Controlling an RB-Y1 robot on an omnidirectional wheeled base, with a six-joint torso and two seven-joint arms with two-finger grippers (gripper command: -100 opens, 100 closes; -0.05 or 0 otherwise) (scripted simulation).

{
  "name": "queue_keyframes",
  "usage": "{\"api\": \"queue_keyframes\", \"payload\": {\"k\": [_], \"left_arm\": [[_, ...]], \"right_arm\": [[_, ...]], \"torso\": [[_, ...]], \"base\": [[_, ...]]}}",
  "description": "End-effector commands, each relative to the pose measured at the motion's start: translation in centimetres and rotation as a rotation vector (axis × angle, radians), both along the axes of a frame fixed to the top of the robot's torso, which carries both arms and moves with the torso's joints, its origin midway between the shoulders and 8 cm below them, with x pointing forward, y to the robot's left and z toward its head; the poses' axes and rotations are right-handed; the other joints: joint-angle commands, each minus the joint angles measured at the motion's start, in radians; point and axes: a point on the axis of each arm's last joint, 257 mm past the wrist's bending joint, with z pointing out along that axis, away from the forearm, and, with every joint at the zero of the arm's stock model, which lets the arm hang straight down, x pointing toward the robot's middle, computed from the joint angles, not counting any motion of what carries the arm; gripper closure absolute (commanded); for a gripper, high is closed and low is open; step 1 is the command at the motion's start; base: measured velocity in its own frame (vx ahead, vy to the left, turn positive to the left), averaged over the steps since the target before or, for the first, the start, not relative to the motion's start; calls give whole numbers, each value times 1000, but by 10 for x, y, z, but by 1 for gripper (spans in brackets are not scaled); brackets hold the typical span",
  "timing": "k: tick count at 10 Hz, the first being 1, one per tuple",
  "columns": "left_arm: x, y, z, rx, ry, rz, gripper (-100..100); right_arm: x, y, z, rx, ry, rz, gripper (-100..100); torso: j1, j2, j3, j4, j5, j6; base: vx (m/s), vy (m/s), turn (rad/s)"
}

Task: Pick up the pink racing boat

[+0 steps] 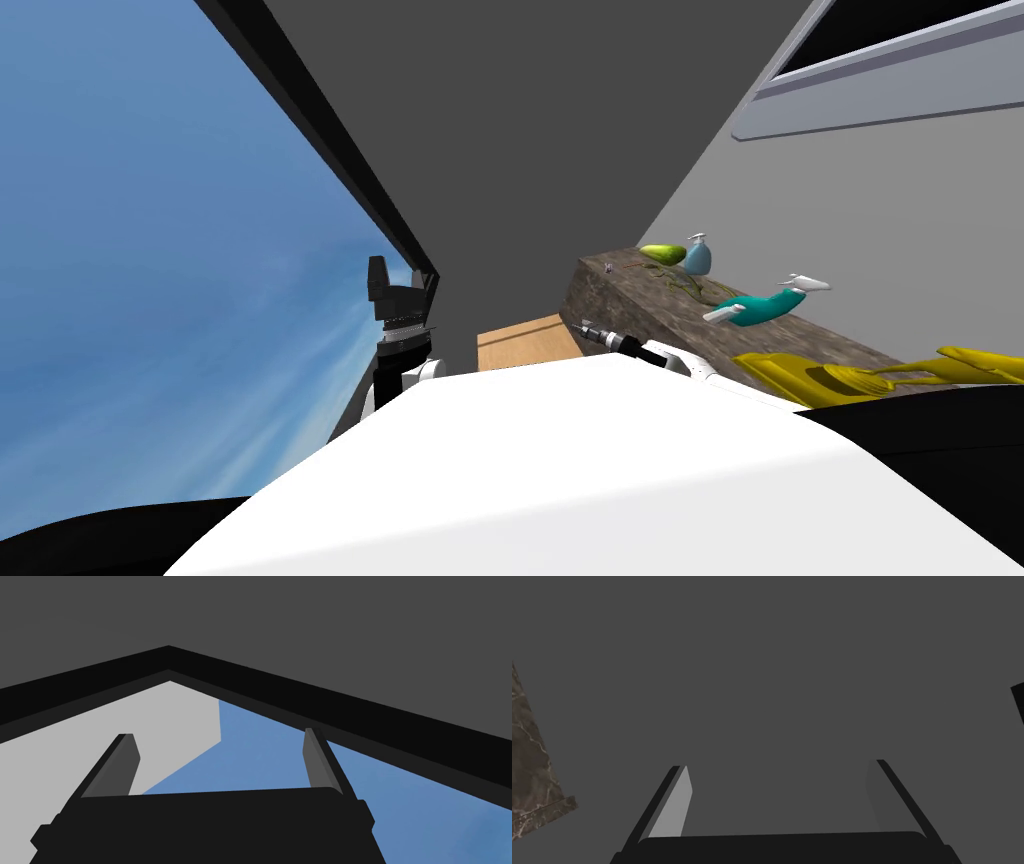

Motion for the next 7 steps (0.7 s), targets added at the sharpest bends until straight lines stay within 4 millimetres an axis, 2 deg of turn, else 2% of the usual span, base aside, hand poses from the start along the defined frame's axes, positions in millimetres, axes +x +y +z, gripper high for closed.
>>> {"api": "queue_keyframes", "payload": {"k": [1,2,3,4,5,6,7], "left_arm": [[0,0,0,0,0,0,0],[0,0,0,0,0,0,0],[0,0,0,0,0,0,0],[0,0,0,0,0,0,0],[0,0,0,0,0,0,0],[0,0,0,0,0,0,0],[0,0,0,0,0,0,0]], "right_arm": [[-13,-32,-16,-91,42,3,-100],[-13,-39,-15,-108,44,6,-100],[-22,-62,-22,-179,71,19,-100],[-24,-74,-25,-197,83,7,-100],[-33,-96,-31,-263,109,17,-100],[-36,-109,-33,-285,120,5,-100],[-46,-140,-36,-363,151,10,-100]], "torso": [[0,0,0,0,0,0],[0,0,0,0,0,0],[-1,-1,0,0,0,0],[0,-2,-1,0,0,-1],[-1,-2,-1,0,0,0],[-1,-2,-1,0,0,-1],[-1,-3,-1,-1,0,0]], "base": [[-12,25,196],[-8,16,128],[-2,25,261],[5,16,117],[14,19,195],[15,6,143],[26,7,205]]}}
